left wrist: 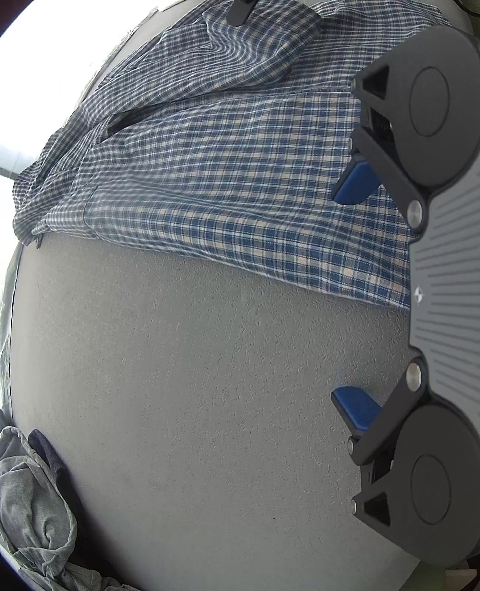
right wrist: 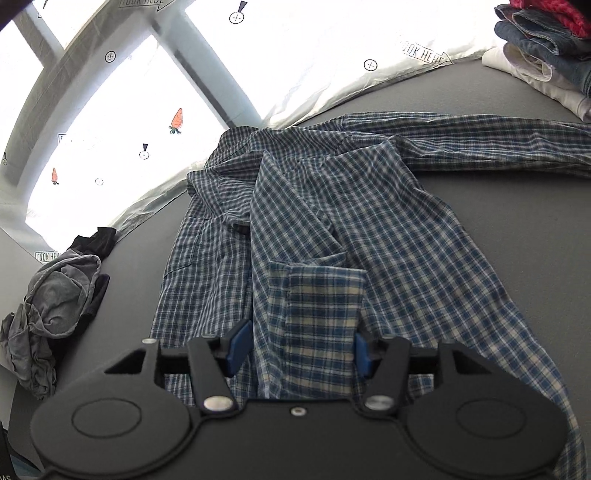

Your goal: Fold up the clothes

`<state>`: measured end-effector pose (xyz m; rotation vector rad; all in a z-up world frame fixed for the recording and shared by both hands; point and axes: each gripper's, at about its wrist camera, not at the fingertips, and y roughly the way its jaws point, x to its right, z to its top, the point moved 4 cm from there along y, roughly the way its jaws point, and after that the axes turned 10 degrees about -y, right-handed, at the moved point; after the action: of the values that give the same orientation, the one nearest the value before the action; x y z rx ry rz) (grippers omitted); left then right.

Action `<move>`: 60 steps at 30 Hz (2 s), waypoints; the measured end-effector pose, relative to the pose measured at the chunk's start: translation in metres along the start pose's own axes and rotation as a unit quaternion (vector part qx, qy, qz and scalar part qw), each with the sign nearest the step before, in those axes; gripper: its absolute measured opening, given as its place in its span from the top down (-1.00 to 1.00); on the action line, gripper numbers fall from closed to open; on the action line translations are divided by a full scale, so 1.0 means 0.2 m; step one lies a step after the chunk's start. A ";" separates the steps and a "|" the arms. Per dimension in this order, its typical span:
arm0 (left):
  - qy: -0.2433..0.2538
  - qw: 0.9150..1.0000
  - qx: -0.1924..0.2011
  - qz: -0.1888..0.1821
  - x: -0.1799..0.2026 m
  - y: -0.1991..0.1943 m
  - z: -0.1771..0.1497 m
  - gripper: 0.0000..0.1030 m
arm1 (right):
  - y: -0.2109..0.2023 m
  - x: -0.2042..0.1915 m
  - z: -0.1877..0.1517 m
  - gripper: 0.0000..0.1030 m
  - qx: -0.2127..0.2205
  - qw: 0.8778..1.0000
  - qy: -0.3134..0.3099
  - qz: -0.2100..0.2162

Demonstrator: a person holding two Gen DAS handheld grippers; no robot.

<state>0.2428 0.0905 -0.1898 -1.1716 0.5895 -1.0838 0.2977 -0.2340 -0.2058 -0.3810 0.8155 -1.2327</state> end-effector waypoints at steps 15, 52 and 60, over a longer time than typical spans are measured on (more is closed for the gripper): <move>-0.020 1.000 0.005 0.007 -0.13 -0.04 -0.06 -1.00 | -0.05 -0.48 -0.09 0.80 0.008 0.969 -0.208 0.136; -0.035 0.999 -0.007 0.008 -0.34 -0.06 -0.14 -1.00 | -0.04 -0.81 -0.48 0.97 -0.053 0.904 -0.400 0.140; -0.037 0.999 -0.005 0.007 -0.29 -0.04 -0.14 -1.00 | 0.04 -0.73 -0.57 0.83 -0.130 0.908 -0.374 0.138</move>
<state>0.1937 0.1303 -0.2009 -1.2084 0.5458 -1.0219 0.2056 -0.0761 -0.2378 -0.8604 0.3414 -0.6199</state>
